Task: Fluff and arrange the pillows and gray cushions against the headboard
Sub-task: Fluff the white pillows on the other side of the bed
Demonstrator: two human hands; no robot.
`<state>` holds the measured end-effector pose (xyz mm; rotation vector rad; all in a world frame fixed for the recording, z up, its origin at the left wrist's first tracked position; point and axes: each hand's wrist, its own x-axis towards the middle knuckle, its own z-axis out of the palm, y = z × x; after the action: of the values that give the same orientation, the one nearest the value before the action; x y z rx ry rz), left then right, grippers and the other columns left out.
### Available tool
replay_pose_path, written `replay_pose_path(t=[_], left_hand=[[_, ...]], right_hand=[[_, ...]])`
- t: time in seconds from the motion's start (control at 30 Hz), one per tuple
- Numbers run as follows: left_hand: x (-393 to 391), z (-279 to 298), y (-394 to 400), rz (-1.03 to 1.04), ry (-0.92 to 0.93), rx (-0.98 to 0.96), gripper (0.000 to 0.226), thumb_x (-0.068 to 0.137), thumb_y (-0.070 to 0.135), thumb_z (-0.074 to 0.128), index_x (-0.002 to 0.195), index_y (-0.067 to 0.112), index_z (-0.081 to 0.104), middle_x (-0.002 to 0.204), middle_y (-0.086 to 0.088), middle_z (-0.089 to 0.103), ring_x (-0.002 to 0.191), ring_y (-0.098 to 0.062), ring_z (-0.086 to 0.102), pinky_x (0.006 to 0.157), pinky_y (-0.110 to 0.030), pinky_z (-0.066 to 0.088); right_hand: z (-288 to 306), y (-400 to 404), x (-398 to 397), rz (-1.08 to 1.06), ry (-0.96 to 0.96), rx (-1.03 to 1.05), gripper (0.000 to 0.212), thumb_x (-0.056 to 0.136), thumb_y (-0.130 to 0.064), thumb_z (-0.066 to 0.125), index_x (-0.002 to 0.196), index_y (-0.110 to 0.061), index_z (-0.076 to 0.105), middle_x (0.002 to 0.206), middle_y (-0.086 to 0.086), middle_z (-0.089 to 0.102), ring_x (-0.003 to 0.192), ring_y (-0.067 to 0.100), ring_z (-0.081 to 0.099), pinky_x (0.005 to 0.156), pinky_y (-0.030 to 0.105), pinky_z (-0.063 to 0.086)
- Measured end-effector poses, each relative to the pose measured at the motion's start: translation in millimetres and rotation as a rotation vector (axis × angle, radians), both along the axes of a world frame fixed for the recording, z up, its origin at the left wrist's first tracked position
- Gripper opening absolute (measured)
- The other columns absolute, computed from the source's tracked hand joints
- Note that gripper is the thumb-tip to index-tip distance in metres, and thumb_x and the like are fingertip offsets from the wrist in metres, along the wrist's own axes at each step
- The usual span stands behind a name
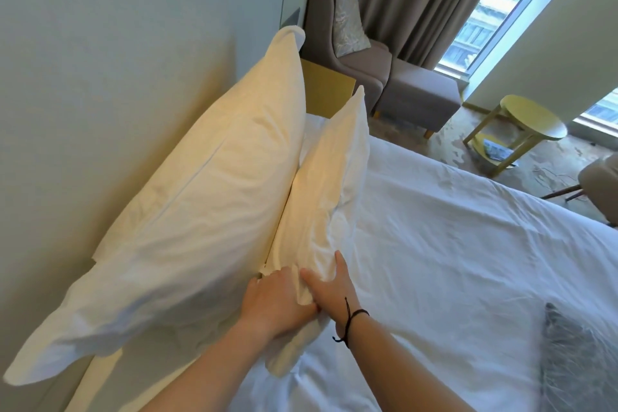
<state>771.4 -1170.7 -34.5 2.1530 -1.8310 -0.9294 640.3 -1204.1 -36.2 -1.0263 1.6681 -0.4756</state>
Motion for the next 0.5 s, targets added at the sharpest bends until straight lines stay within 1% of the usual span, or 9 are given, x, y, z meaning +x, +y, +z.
replay_pose_path(t=[0.07, 0.13, 0.2, 0.27, 0.33, 0.37, 0.4, 0.47, 0.5], left_hand=[[5, -4, 4, -0.034, 0.01, -0.018, 0.061, 0.057, 0.089, 0.045, 0.072, 0.03, 0.044, 0.065, 0.011, 0.058, 0.061, -0.01, 0.052, 0.065, -0.034, 0.039], [8, -14, 13, -0.016, 0.076, -0.083, 0.064, 0.063, 0.089, 0.044, 0.063, 0.026, 0.044, 0.061, 0.009, 0.053, 0.056, -0.008, 0.048, 0.056, -0.031, 0.037], [10, -25, 22, 0.039, 0.21, -0.114, 0.049, 0.073, 0.08, 0.047, 0.067, 0.031, 0.051, 0.07, 0.012, 0.057, 0.064, -0.004, 0.052, 0.055, -0.028, 0.039], [11, -33, 28, 0.125, 0.393, -0.086, 0.028, 0.082, 0.065, 0.05, 0.076, 0.039, 0.057, 0.08, 0.016, 0.061, 0.074, 0.001, 0.057, 0.06, -0.024, 0.044], [14, -36, 28, 0.245, 0.552, -0.038, 0.009, 0.087, 0.046, 0.058, 0.085, 0.037, 0.061, 0.086, 0.016, 0.066, 0.081, 0.009, 0.058, 0.069, -0.026, 0.051], [17, -38, 27, 0.288, 0.59, -0.022, 0.003, 0.087, 0.038, 0.061, 0.089, 0.035, 0.061, 0.088, 0.014, 0.067, 0.081, 0.008, 0.059, 0.072, -0.027, 0.053], [21, -37, 25, 0.31, 0.59, -0.012, 0.007, 0.087, 0.034, 0.063, 0.094, 0.033, 0.061, 0.091, 0.013, 0.067, 0.081, 0.005, 0.061, 0.073, -0.026, 0.053], [25, -36, 23, 0.339, 0.625, 0.025, 0.021, 0.085, 0.031, 0.067, 0.104, 0.028, 0.058, 0.097, 0.011, 0.066, 0.086, 0.0, 0.062, 0.072, -0.022, 0.049], [26, -36, 21, 0.353, 0.675, 0.055, 0.027, 0.084, 0.032, 0.069, 0.108, 0.027, 0.058, 0.097, 0.01, 0.067, 0.088, -0.001, 0.063, 0.072, -0.021, 0.049]], right_hand=[[1, 5, 0, -0.007, 0.04, 0.015, 0.107, 0.071, -0.059, 0.07, 0.153, -0.033, 0.007, 0.159, -0.003, 0.023, 0.14, 0.023, 0.034, 0.109, 0.045, 0.039], [2, 9, 1, 0.0, 0.092, 0.023, 0.106, 0.07, -0.058, 0.07, 0.152, -0.03, 0.01, 0.155, 0.0, 0.032, 0.135, 0.025, 0.04, 0.106, 0.045, 0.042], [3, 15, 3, 0.009, 0.136, 0.035, 0.104, 0.071, -0.057, 0.069, 0.152, -0.031, 0.01, 0.149, 0.002, 0.04, 0.127, 0.025, 0.047, 0.099, 0.04, 0.046], [4, 20, 5, 0.018, 0.196, 0.049, 0.099, 0.074, -0.053, 0.066, 0.152, -0.03, 0.01, 0.142, 0.004, 0.045, 0.12, 0.025, 0.051, 0.089, 0.033, 0.044], [6, 25, 6, 0.0, 0.255, 0.042, 0.084, 0.077, -0.05, 0.062, 0.146, -0.026, 0.02, 0.122, 0.001, 0.057, 0.1, 0.019, 0.059, 0.077, 0.03, 0.046], [8, 28, 7, -0.013, 0.284, 0.027, 0.071, 0.077, -0.048, 0.06, 0.137, -0.024, 0.029, 0.106, -0.002, 0.061, 0.087, 0.015, 0.061, 0.069, 0.029, 0.048], [9, 30, 7, -0.02, 0.314, 0.005, 0.055, 0.077, -0.046, 0.059, 0.123, -0.025, 0.037, 0.092, -0.003, 0.062, 0.076, 0.013, 0.062, 0.062, 0.028, 0.048], [9, 34, 8, -0.005, 0.368, -0.044, 0.025, 0.079, -0.038, 0.056, 0.095, -0.024, 0.043, 0.078, -0.003, 0.06, 0.062, 0.013, 0.056, 0.054, 0.028, 0.044], [8, 35, 8, 0.011, 0.382, -0.067, 0.016, 0.08, -0.033, 0.054, 0.085, -0.022, 0.042, 0.074, -0.004, 0.057, 0.059, 0.013, 0.049, 0.053, 0.027, 0.04]])
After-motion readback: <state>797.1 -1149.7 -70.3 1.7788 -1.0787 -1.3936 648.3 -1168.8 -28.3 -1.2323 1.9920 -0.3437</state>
